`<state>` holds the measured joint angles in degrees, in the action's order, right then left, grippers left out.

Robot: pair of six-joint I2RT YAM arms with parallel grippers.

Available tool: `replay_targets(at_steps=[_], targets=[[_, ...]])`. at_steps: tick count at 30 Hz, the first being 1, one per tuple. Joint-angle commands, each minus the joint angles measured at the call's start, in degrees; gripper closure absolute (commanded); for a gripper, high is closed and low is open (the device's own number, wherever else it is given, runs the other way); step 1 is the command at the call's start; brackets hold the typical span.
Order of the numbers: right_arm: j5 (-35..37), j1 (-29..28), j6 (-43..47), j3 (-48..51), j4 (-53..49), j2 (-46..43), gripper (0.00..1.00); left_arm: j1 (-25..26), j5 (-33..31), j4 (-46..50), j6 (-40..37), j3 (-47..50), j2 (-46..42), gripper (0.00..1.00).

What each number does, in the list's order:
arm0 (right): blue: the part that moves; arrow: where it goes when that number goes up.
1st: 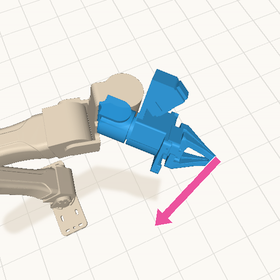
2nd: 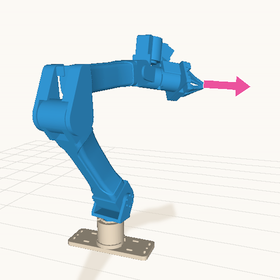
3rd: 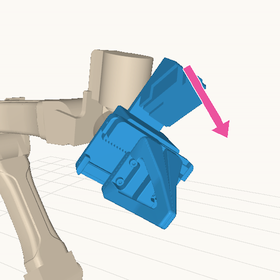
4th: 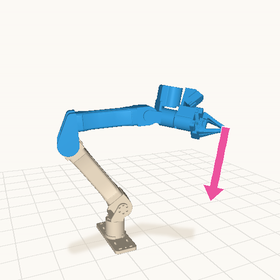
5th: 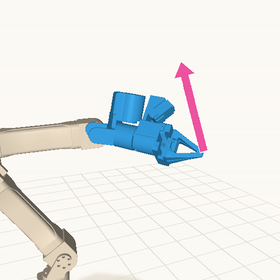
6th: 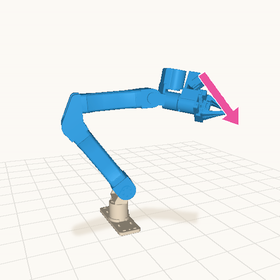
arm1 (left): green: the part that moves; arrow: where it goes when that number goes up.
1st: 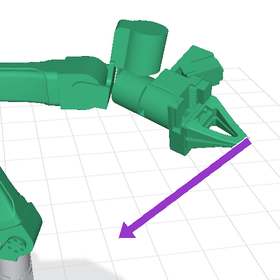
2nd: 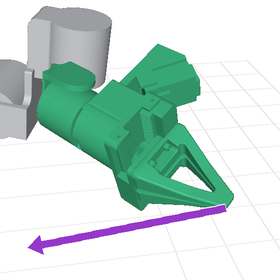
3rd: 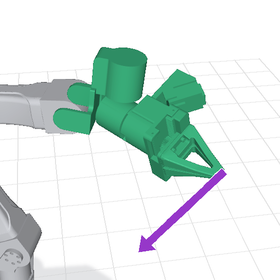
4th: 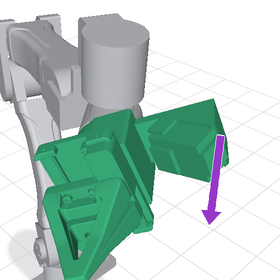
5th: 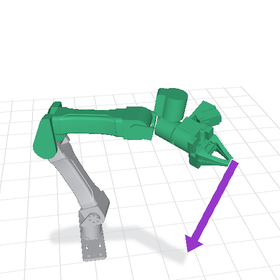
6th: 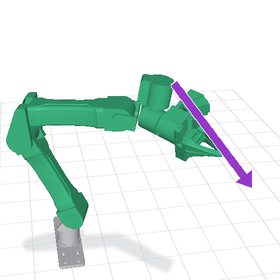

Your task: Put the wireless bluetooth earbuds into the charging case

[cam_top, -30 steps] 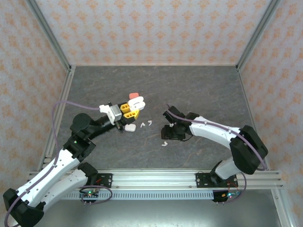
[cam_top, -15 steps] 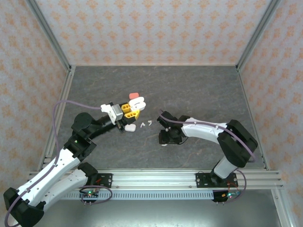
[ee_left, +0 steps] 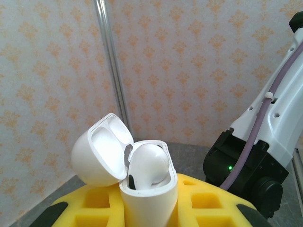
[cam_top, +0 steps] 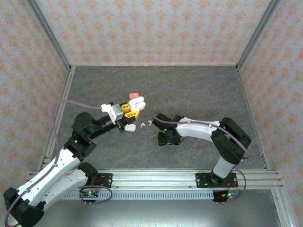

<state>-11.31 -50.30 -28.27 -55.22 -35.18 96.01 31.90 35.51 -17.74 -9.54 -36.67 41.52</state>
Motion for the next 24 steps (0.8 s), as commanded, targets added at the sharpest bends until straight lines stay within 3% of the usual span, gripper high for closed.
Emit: replay_targets(at_steps=[1,16,24], targets=[[0.74,-1.11,0.5,0.11,-5.69,-0.33,0.51,0.36,-0.44,-0.37,-1.02,-1.04,-0.04,1.0],[2.61,-1.2,0.76,0.49,-8.56,-4.03,0.62,0.43,-0.44,0.06,-0.92,-1.39,0.85,1.0],[-0.28,-1.16,1.14,-1.24,-5.43,-7.27,0.6,0.51,-0.44,0.29,-0.92,-1.44,0.87,1.0]])
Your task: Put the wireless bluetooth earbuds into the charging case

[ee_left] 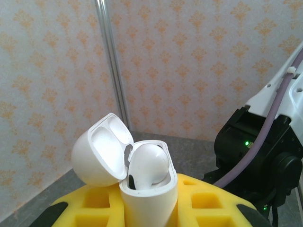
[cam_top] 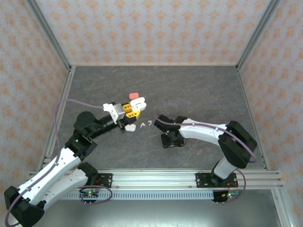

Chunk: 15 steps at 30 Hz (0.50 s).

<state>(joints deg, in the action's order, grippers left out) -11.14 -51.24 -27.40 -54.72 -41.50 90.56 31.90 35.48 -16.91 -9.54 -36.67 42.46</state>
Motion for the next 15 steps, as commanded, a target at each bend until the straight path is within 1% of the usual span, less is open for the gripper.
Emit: replay_targets(at_steps=[1,7,15], targets=[[-0.46,-0.26,-0.08,-1.87,1.51,-1.6,0.6,0.45,-0.42,-0.49,-0.88,-1.48,-0.09,1.0],[1.63,-0.26,-1.42,-3.29,3.02,2.55,0.6,0.51,-0.42,-0.32,-0.92,-1.35,-0.27,1.0],[3.8,-0.26,-1.44,-3.46,3.71,5.14,0.6,0.48,-0.42,-0.18,-1.01,-1.14,-0.44,1.0]])
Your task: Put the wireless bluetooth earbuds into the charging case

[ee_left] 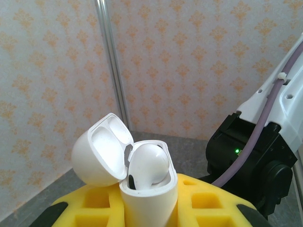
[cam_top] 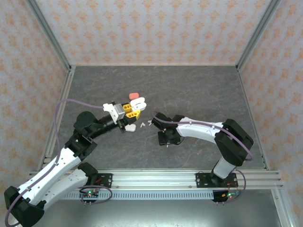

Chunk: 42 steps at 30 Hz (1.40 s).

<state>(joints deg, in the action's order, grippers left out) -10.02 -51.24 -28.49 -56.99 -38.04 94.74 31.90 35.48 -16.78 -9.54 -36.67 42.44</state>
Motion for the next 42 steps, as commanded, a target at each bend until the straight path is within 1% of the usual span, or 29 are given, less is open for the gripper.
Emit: replay_targets(at_steps=[1,9,10,15,16,23,29,31,35,38,42], targets=[[2.35,-0.26,-0.25,-1.09,0.63,1.29,0.6,0.52,-0.35,-0.44,-1.05,-1.1,-0.35,1.0],[0.89,-0.26,-0.07,-1.24,1.84,3.07,0.62,0.51,-0.42,-0.12,-1.01,-1.21,-0.3,1.0],[0.88,-0.21,0.02,-1.13,1.97,3.09,0.66,0.51,-0.42,-0.1,-1.02,-1.21,-0.34,1.0],[0.96,-0.26,0.2,-1.02,1.44,2.92,0.73,0.52,-0.42,-0.1,-1.01,-1.2,-0.33,1.0],[0.91,-0.26,0.31,-0.94,1.31,2.62,0.76,0.48,-0.42,-0.03,-1.05,-1.19,-0.31,1.0],[2.11,-0.26,1.14,-0.82,0.85,-0.79,0.77,0.52,-0.41,-0.27,-0.75,-1.04,-0.27,1.0],[5.69,-0.26,3.84,-2.19,-0.6,-7.46,0.77,0.47,-0.28,-0.49,0.25,-0.44,0.02,1.0],[7.71,-0.26,5.24,-2.91,-0.8,-11.29,0.77,0.51,-0.33,-0.75,1.03,0.2,0.18,1.0],[9.58,-0.26,8.82,-4.11,0.13,-18.15,0.77,0.53,-0.5,-3.33,3.91,2.2,0.4,1.0],[10.54,-0.26,12.43,-4.88,3.06,-23.94,0.77,0.44,-0.8,-5.01,6.53,3.26,1.37,1.0],[9.94,-0.26,17.47,-5.23,9.0,-30.81,0.76,0.86,-1.02,-5.42,9.04,3.19,3.23,1.0]])
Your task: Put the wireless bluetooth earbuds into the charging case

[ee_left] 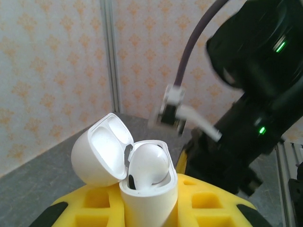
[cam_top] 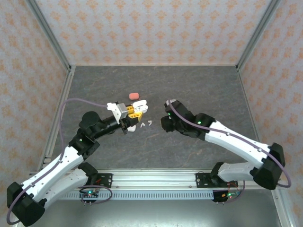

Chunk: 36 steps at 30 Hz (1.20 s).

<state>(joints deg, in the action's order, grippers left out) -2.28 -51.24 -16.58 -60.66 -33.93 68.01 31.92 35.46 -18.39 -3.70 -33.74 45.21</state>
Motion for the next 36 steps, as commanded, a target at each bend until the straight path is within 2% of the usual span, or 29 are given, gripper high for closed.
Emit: replay_targets(at_steps=[1,6,18,36], targets=[[1.86,-0.26,6.81,-1.55,6.69,-5.48,0.76,0.93,-1.13,-4.06,3.67,0.32,0.87,1.0],[-2.31,-0.26,12.86,-2.5,15.1,-8.86,0.76,1.54,-1.11,-5.12,5.71,0.08,2.96,1.0],[-11.18,-0.26,17.28,-7.54,24.69,-6.01,0.76,3.41,-0.75,-4.96,5.51,-1.98,6.2,1.0],[-11.36,-0.26,17.47,-4.4,21.27,-3.34,0.76,3.66,-2.06,-4.38,5.46,-2.56,6.12,1.0]])
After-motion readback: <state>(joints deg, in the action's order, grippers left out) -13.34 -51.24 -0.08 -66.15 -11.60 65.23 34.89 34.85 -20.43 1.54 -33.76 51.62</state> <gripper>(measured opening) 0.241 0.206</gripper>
